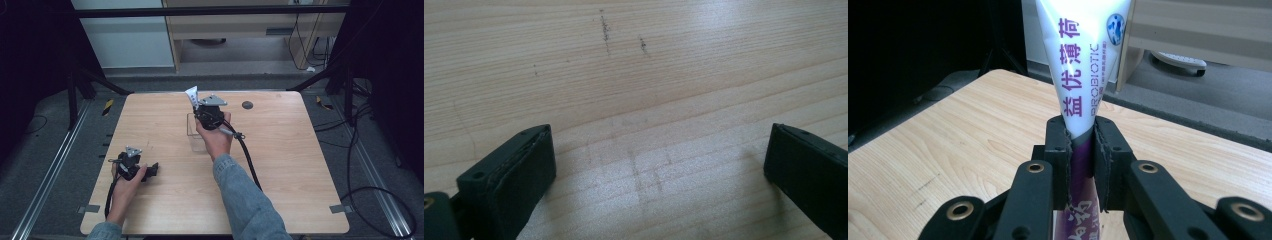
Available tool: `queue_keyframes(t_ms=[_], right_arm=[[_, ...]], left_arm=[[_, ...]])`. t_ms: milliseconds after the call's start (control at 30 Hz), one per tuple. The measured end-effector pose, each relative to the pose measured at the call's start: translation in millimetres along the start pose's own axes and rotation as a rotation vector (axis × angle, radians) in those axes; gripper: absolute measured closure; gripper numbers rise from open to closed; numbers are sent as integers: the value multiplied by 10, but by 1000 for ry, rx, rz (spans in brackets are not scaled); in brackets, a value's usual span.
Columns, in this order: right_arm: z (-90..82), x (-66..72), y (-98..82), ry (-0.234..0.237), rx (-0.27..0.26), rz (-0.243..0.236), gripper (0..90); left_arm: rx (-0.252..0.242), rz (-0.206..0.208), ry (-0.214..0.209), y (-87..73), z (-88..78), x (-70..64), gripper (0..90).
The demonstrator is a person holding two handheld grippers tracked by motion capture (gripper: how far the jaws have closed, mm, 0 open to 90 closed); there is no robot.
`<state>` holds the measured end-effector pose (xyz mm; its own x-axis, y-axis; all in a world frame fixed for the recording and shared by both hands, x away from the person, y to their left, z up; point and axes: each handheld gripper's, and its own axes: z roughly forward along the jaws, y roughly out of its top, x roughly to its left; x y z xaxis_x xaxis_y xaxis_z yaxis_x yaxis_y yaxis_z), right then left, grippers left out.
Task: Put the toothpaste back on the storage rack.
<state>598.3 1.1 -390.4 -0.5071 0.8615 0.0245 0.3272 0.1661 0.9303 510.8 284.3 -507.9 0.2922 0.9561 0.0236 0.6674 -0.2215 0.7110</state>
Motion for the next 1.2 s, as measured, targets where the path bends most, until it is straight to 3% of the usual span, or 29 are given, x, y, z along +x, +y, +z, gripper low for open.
queue_keyframes(t_ms=[233,1200], right_arm=[[31,-8,-67,-6,51,-16,786],[144,118,-175,10,113,-34,786]], left_arm=[[-1,-1,1,0,1,-1,0],[-2,-2,0,0,2,-1,0]])
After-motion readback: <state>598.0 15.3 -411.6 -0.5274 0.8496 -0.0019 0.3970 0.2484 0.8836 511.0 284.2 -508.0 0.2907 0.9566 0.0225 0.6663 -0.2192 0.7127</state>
